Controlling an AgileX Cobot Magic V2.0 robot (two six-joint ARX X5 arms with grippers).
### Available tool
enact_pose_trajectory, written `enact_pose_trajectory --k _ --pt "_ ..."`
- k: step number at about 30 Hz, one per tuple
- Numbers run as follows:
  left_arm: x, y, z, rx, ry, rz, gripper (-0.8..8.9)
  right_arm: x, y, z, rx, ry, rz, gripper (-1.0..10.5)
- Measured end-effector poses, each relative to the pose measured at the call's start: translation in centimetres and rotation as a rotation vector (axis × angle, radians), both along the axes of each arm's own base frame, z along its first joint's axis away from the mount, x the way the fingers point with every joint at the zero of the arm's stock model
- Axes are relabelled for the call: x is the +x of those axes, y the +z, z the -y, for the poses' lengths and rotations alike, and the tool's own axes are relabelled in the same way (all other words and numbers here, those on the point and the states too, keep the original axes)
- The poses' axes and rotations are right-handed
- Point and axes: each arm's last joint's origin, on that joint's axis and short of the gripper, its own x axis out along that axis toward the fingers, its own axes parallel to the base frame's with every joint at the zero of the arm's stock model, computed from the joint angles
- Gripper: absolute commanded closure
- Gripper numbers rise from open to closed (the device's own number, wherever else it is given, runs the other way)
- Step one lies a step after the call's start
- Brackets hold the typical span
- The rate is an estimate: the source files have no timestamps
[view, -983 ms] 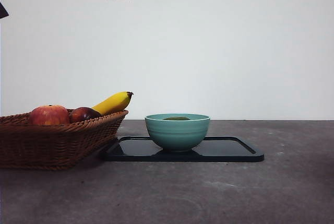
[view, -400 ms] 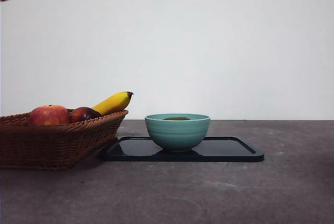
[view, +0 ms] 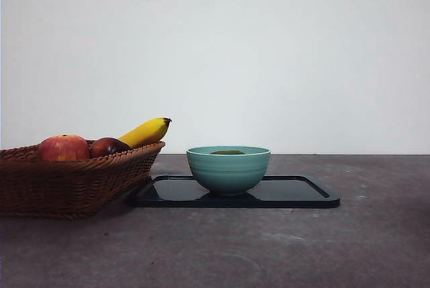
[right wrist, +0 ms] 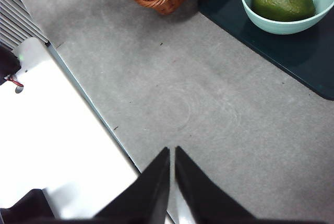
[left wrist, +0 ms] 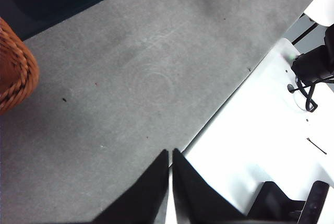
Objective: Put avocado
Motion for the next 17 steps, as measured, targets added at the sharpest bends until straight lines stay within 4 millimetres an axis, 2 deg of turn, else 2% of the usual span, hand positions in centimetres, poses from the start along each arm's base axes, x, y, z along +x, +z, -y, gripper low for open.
enact_pose_trajectory --k 12,15,17 --pt "-0.1 0.1 0.0 -0.004 -0.002 0.008 8.05 0.0 0.0 0.0 0.000 0.000 0.000 9.4" --pt "-0.6 0.7 -0.3 -0.037 -0.002 0.079 8.05 0.0 0.0 0.0 0.000 -0.001 0.000 9.4" --pt "-0.8 1.6 -0.6 -0.074 -0.001 0.191 8.05 0.0 0.0 0.0 0.000 0.000 0.000 9.4"
